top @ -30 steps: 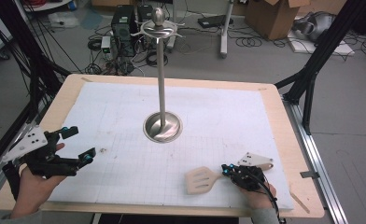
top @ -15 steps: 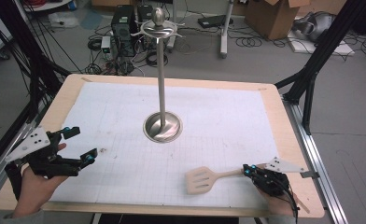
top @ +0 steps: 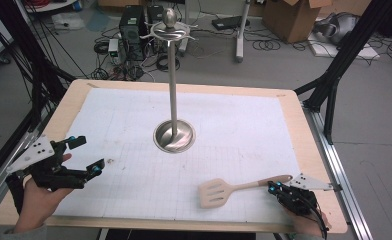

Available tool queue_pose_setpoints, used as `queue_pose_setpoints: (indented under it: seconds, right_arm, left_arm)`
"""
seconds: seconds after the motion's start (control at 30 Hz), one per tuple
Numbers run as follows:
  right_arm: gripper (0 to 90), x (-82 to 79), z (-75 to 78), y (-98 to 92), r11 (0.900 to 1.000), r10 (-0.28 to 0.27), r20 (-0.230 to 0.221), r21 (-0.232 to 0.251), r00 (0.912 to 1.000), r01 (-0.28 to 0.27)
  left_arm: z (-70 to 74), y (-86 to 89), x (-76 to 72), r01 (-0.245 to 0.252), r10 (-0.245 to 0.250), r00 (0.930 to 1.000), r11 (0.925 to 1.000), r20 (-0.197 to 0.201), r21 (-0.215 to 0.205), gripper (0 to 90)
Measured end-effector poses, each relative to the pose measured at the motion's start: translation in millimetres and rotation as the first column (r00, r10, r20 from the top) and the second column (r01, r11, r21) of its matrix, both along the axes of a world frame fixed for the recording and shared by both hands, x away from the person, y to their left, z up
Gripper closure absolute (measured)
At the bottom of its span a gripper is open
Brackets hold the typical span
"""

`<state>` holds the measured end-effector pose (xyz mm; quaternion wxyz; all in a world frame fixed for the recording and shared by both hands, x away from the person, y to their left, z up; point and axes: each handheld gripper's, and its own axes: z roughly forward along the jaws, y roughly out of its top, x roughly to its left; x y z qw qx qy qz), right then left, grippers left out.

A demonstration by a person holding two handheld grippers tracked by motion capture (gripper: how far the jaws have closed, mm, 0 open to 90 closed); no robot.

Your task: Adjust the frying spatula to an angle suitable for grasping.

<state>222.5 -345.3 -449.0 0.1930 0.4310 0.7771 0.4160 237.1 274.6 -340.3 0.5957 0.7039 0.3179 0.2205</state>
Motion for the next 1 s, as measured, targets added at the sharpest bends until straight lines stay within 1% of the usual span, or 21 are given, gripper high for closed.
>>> queue_pose_setpoints:
  seconds: [0.1, 0.23, 0.27, 0.37, 0.5, 0.53, 0.63, 0.83, 0.93, 0.97, 1.0]
  right_arm:
    - [90.0, 0.1, -1.1, -1.1, 1.000, -0.004, -0.008, -0.008, 1.0000, 0.004]
    - [90.0, 1.6, -5.0, -5.7, 0.999, -0.040, -0.037, -0.030, 0.9985, 0.039]
    - [90.0, 1.7, -5.6, -7.1, 0.999, -0.044, -0.040, -0.014, 0.9982, 0.044]
    - [90.0, 2.3, -5.9, -8.4, 0.998, -0.056, -0.041, -0.013, 0.9976, 0.056]
    - [90.0, 3.7, -6.0, -8.1, 0.998, -0.056, -0.031, -0.012, 0.9980, 0.055]
    - [90.0, 6.4, -5.8, -7.4, 0.998, -0.062, -0.014, -0.006, 0.9980, 0.061]
    - [90.0, 8.0, -4.8, -7.0, 0.998, -0.066, -0.020, 0.000, 0.9977, 0.066]
    - [90.0, 8.9, -4.2, -5.7, 0.997, -0.074, -0.016, -0.001, 0.9972, 0.074]
    - [90.0, 10.5, -2.1, -3.0, 0.996, -0.086, -0.010, -0.009, 0.9963, 0.086]
    - [90.0, 11.8, -1.5, -2.1, 0.996, -0.086, -0.001, -0.015, 0.9963, 0.086]
    - [90.0, 14.7, -1.1, -0.3, 0.996, -0.083, 0.007, -0.032, 0.9965, 0.084]
  left_arm:
    - [-0.2, -0.4, 0.0, -0.001, 0.001, 1.0000, 1.0000, -0.001, -0.003, 2.3]
    - [-0.6, -1.1, 0.4, 0.001, -0.001, 1.0000, 1.0000, -0.002, 0.000, 2.3]
    - [-0.9, -1.3, 0.5, 0.001, -0.001, 1.0000, 1.0000, -0.004, 0.000, 2.3]
    - [-1.5, -1.5, 1.0, 0.003, -0.003, 1.0000, 1.0000, -0.004, 0.005, 2.3]
    - [-1.8, -1.8, 1.3, 0.002, -0.002, 1.0000, 1.0000, -0.006, 0.004, 2.3]
    - [-1.9, -2.1, 1.4, 0.003, -0.003, 1.0000, 1.0000, -0.006, 0.002, 2.3]
    - [-2.1, -1.9, 1.5, 0.002, -0.002, 1.0000, 1.0000, -0.006, 0.006, 2.3]
    - [-2.4, -3.2, 2.3, 0.000, 0.000, 1.0000, 1.0000, -0.007, 0.006, 2.3]
    - [-2.7, -4.1, 3.2, 0.003, -0.003, 1.0000, 1.0000, -0.008, 0.009, 2.3]
    - [-2.9, -4.5, 3.5, 0.003, -0.003, 1.0000, 1.0000, -0.009, 0.007, 2.3]
    - [-3.0, -4.5, 3.9, 0.005, -0.005, 0.9999, 0.9999, -0.009, 0.011, 2.3]
